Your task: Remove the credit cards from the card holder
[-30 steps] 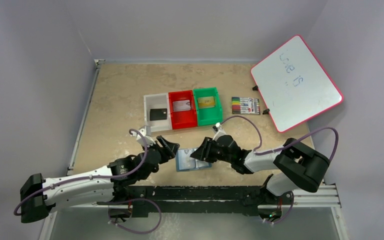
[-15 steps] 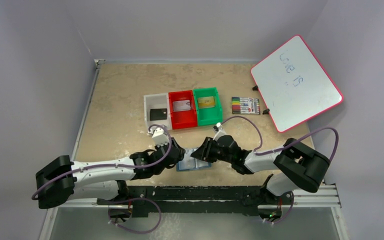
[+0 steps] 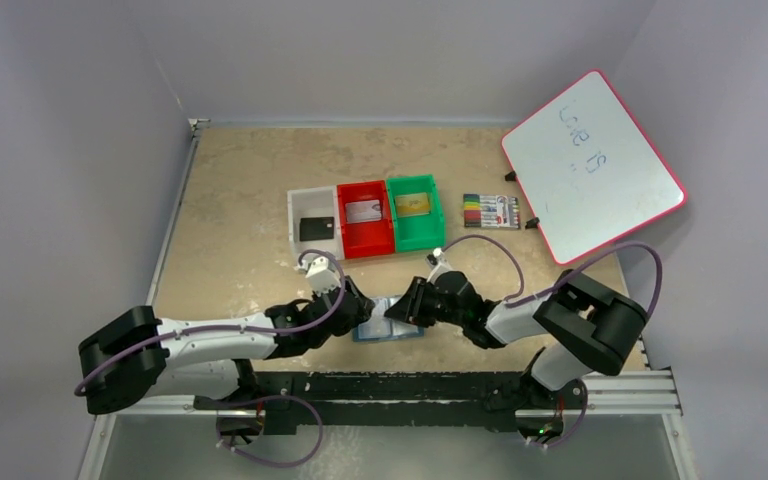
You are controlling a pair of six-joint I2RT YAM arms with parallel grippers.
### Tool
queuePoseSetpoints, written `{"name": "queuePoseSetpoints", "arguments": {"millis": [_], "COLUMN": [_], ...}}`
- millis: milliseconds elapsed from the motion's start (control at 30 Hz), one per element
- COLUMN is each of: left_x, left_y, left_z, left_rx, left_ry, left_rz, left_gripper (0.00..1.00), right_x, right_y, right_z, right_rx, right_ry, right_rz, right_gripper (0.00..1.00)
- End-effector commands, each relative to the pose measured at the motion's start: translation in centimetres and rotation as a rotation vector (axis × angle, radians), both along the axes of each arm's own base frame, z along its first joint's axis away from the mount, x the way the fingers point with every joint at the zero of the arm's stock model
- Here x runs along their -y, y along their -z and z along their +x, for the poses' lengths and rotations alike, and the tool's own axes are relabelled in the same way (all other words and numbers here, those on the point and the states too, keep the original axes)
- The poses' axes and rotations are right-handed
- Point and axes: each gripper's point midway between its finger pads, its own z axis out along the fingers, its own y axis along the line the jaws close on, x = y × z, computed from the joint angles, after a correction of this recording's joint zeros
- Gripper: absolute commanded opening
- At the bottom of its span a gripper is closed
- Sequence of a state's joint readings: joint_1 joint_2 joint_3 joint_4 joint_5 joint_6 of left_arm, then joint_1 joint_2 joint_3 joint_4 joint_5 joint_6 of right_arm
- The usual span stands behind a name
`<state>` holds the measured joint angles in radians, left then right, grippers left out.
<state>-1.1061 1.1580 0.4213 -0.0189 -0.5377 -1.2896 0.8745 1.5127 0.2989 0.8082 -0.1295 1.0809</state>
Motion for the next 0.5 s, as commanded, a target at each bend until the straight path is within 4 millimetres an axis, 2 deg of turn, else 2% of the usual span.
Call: {"name": "queuePoseSetpoints", "arguments": {"millis": [0,267,467], "left_x": [1.7,1.5,1.1], "left_y": [-0.7,0.6,2.2], "left_z": [-0.1,-0.7,-0.9], "left_rx": [0.004,-0.027,-0.060], "left_ry": [0.037,0.061,0.082], "left_rz": [-0.096,-0.072,0.041], "left_gripper": [0.42,0.27,0.24], "right_x": [-1.0,-1.0,-1.2], "right_y": [-0.4,-0.4,-0.6], "right_z": [0.2,0.1,-0.1], "right_rx": [0.008,0.005,0.001], "right_ry": [-0.036,-0.042,-0.056], "right_rz": [0.035,0.043,0.061], "right_gripper": [0.31,0.27,0.27]}}
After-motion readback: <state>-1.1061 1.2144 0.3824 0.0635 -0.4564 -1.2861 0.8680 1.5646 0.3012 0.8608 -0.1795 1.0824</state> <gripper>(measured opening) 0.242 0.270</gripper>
